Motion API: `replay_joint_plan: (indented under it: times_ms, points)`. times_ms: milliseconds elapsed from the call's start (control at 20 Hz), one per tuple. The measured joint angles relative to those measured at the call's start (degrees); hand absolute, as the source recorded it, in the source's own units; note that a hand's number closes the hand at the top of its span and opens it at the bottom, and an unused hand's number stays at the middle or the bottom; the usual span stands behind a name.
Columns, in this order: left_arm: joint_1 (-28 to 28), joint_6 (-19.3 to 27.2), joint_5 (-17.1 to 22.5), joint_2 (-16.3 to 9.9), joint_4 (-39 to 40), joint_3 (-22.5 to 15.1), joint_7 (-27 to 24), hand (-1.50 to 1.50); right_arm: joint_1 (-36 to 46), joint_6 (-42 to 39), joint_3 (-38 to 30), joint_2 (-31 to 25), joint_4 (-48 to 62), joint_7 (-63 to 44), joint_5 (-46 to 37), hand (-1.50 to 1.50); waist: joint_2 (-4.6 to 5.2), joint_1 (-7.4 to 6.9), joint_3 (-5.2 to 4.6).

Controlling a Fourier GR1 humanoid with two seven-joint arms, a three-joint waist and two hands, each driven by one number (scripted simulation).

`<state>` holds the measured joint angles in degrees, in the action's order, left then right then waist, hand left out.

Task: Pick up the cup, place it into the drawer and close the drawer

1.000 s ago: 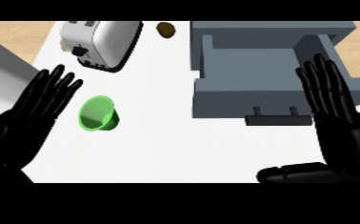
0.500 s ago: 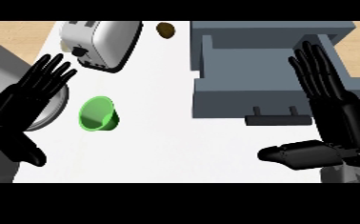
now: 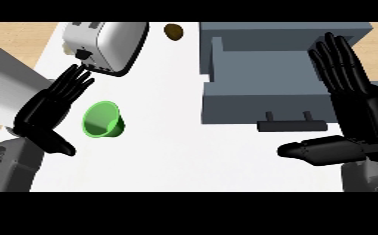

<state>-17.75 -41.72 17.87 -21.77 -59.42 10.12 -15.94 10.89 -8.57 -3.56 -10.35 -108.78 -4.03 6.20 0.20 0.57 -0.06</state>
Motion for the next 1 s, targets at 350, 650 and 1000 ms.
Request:
replay_joint_plan:
  times_ms: [350, 650, 1000]
  points:
    - [-4.82, 3.27, -11.72, -1.53, 18.27, -0.81, -12.87, -1.5, 2.04, 0.1, -0.13, 0.32, 1.32, -0.07, -0.7, -1.5, 0.1, 0.27, -0.03]
    - [-8.49, 7.64, -17.75, -2.07, 31.3, -2.28, -21.18, -1.5, 3.7, 0.19, -0.16, 0.39, 1.4, -1.32, -0.63, -1.5, 0.32, 0.82, -0.11]
    - [-9.41, 12.63, -21.5, -0.86, 38.97, -3.93, -28.9, -1.5, 4.93, -0.75, -1.83, -0.82, 1.43, -2.22, 1.05, -1.5, 0.61, 1.43, -0.21]
